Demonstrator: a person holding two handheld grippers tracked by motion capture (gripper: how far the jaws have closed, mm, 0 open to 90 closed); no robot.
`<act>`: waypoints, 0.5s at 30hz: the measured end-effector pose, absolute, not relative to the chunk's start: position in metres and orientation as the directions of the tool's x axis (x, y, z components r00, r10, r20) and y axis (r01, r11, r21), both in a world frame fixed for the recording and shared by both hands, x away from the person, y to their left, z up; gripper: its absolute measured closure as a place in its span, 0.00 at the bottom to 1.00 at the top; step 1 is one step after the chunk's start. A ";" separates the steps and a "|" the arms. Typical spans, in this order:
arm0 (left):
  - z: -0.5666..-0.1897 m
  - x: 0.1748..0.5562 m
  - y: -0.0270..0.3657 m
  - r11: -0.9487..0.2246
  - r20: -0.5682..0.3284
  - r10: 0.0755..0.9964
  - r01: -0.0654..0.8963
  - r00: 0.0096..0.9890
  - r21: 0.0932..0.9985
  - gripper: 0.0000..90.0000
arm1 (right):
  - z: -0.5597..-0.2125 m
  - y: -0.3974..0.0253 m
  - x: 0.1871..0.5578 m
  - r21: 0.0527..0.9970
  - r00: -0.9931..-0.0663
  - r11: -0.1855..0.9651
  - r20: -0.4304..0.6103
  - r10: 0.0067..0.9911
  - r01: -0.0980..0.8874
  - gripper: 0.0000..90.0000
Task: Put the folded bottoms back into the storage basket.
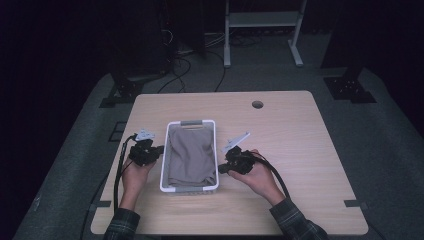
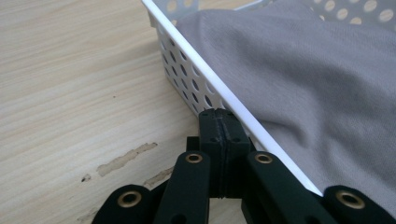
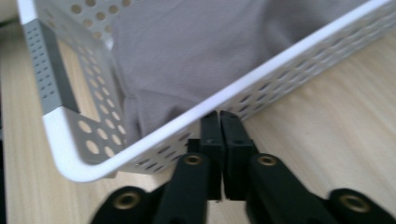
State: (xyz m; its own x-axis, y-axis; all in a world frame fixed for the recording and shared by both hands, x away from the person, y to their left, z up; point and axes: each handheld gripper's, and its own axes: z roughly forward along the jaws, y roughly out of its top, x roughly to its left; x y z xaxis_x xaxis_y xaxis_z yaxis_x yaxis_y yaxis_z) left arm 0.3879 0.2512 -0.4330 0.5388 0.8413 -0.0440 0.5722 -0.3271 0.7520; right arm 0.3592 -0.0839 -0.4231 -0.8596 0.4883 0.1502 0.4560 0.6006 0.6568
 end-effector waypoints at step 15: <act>-0.431 0.370 0.271 -0.359 0.049 0.877 0.584 0.478 0.728 0.32 | -0.428 -0.131 0.368 0.732 -0.774 0.516 0.025 0.633 0.446 0.36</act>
